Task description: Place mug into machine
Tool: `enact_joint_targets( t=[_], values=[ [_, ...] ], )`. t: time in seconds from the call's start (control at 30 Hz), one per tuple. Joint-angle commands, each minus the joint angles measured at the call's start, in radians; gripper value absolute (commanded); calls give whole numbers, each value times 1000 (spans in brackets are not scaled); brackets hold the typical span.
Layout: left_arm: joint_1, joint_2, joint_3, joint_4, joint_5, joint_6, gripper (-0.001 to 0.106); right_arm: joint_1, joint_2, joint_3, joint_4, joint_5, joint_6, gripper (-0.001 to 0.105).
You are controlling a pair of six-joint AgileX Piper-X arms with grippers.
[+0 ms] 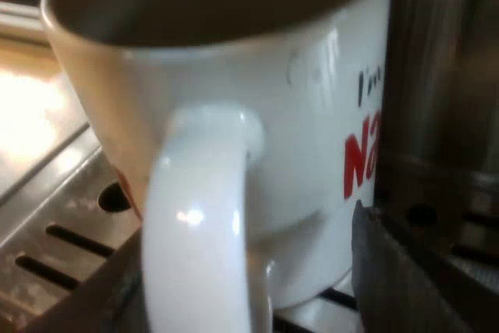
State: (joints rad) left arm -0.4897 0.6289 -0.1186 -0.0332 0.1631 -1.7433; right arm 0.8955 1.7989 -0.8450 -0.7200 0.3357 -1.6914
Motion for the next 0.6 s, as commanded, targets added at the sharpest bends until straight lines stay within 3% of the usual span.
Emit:
enact_joint_targets(
  t=[0.03, 0.17, 0.27, 0.5, 0.6],
  values=[
    [-1, -30, -3, -24, -1, -2, 54, 17, -66, 33, 69, 15, -3, 52],
    [-1, -90, -3, -20, -1, -2, 54, 39, -174, 102, 134, 61, 4, 52],
    [-1, -166, -22, 52, -1, -2, 54, 54, -260, 145, 233, 104, 12, 52],
    [-1, -273, -78, 136, -1, -2, 54, 110, -429, 156, 477, 158, 11, 52],
    [-1, -320, -132, 227, -1, -2, 54, 130, -473, 156, 524, 185, 11, 52]
  ],
)
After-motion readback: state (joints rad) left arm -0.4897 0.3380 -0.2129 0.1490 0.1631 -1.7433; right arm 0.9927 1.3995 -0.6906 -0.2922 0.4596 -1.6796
